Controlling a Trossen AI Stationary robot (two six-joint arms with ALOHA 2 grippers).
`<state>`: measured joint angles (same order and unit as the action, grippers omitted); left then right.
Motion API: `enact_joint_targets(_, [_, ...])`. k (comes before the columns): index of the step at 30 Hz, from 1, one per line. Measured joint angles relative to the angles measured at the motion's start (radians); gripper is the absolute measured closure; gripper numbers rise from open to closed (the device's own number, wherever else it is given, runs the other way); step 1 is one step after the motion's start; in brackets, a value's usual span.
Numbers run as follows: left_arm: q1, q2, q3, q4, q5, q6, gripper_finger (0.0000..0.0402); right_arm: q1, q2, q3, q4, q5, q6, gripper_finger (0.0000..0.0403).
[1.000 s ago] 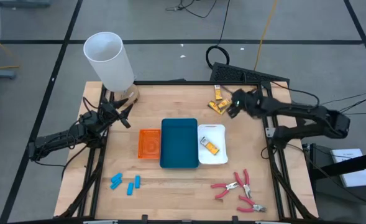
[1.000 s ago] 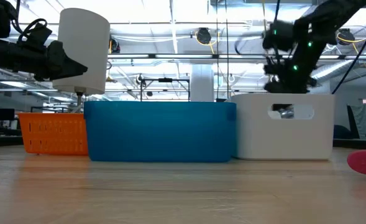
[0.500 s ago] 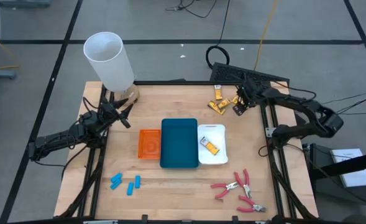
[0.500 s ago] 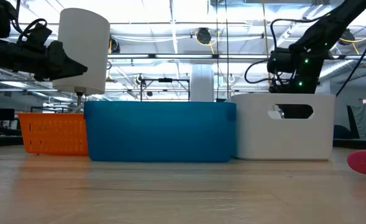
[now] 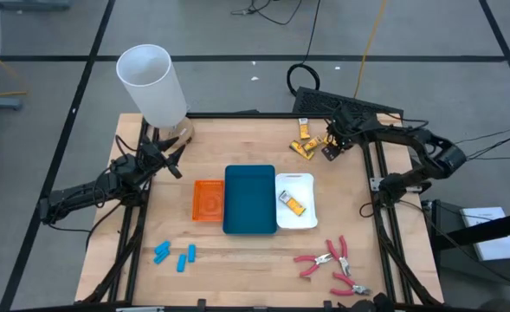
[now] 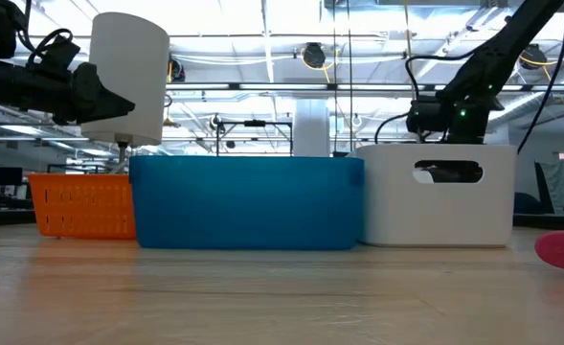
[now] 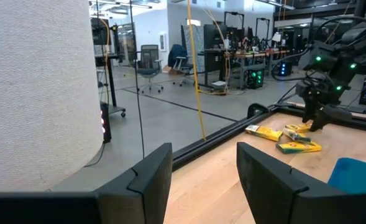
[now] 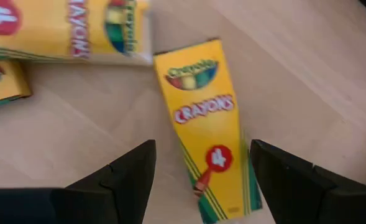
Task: Pick & Place School Supplies
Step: Put the yellow crayon box into the white bin
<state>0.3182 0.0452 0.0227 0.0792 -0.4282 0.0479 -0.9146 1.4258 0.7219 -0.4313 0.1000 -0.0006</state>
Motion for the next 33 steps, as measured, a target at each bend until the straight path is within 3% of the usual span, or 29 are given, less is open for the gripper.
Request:
enact_joint_targets(11, [0.000, 0.000, 0.000, 0.000, 0.000, 0.000, 0.0220, -0.018, 0.016, 0.003, -0.122, 0.000, 0.054, 0.0152])
enact_joint_targets(19, [0.000, 0.000, 0.000, 0.000, 0.000, 0.000, 0.0220, 0.022, 0.023, 0.002, -0.115, -0.100, 0.068, 0.0162])
enact_joint_targets(33, [0.000, 0.000, 0.000, 0.000, 0.000, 0.000, 0.0220, 0.047, 0.023, 0.000, -0.101, -0.061, 0.198, 0.0191])
